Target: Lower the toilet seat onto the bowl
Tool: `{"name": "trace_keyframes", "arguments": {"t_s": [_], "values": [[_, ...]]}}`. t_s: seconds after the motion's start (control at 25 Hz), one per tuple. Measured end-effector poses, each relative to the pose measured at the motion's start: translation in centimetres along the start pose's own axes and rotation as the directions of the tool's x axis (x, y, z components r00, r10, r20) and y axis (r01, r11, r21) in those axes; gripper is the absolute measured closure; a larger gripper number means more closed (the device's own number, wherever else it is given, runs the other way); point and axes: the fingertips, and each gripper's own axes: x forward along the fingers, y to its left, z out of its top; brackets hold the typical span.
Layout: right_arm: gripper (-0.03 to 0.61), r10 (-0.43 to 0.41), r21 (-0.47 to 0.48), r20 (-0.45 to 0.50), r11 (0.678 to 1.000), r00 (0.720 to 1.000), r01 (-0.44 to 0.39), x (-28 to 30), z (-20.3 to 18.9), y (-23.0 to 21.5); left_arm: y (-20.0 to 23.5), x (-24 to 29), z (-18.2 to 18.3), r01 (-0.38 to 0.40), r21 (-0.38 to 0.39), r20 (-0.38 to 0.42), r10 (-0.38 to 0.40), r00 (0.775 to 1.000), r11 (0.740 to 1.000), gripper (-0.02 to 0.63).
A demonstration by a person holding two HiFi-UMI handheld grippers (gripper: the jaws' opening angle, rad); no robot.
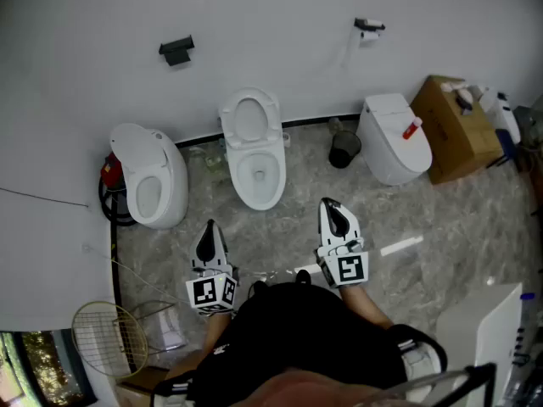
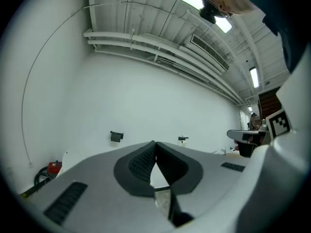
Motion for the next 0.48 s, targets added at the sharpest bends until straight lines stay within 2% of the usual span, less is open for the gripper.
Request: {"name": "trace_keyframes", "arguments": {"t_s": [0.48], "values": [[0.566, -0.011, 0.022, -0.005, 1.0, 1.0, 0.011, -0.83, -0.11, 0.3, -0.71, -0.64, -0.21, 0.02, 0.017, 0.001, -0.02, 1.0, 1.0, 0.606]]}}
